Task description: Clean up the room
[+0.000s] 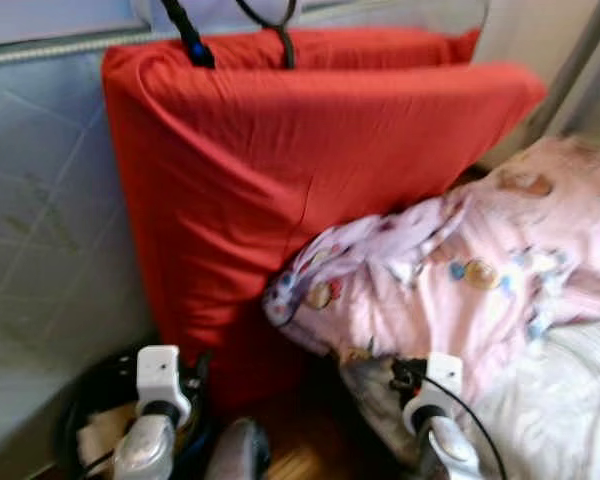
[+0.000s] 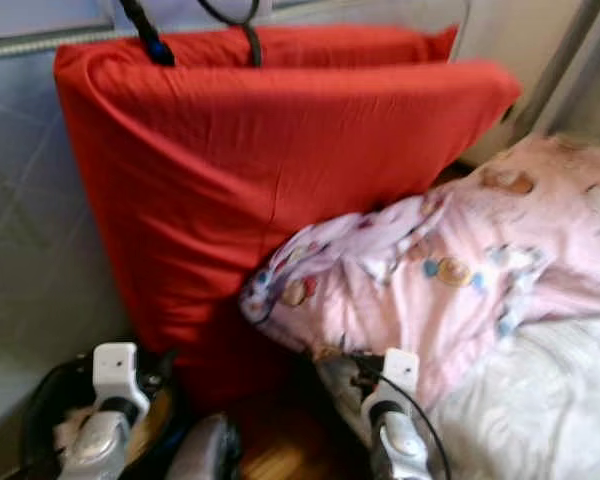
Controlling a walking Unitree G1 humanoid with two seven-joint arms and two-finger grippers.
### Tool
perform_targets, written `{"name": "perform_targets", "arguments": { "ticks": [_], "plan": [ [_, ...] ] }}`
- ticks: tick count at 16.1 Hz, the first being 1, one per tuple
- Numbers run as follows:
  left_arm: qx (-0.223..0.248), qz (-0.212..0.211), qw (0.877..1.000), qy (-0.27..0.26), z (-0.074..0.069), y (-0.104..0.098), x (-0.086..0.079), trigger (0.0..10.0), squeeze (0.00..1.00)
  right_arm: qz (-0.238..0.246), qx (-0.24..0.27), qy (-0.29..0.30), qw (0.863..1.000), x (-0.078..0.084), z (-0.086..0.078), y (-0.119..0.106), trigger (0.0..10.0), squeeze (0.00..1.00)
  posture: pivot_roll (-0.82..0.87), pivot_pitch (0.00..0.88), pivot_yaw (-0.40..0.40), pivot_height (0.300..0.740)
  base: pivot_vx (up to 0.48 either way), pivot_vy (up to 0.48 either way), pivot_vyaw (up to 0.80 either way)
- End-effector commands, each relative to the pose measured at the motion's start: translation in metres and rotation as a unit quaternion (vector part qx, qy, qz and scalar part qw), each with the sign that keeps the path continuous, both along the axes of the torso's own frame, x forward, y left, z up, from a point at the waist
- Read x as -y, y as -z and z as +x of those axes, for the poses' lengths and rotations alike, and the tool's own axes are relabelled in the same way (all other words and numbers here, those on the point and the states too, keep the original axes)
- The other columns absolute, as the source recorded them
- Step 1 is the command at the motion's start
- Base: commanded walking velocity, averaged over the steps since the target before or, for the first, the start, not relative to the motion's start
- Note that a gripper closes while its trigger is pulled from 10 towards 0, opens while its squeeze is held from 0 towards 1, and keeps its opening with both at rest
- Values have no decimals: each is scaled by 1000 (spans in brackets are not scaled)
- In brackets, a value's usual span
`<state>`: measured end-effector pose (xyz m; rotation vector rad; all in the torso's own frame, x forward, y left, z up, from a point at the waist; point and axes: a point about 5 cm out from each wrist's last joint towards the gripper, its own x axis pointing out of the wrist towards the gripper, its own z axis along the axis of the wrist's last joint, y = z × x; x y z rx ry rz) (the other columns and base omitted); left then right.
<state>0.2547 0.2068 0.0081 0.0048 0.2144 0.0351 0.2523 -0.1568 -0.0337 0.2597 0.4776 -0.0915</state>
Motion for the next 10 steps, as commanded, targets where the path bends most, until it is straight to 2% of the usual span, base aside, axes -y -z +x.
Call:
{"name": "perform_targets", "arguments": {
  "ticks": [1,10],
  "plan": [
    [-6,-1,1000,5,-1,2,2,10000,0,0,-15,6,1000,3,-7,6,10000,0,88,0,-9,612,0,0,0],
    [-11,-3,1000,3,-1,5,1,10000,0,-7,-4,12,1000,5,-2,1,10000,0,87,0,-10,612,0,0,0]
  ]
}}
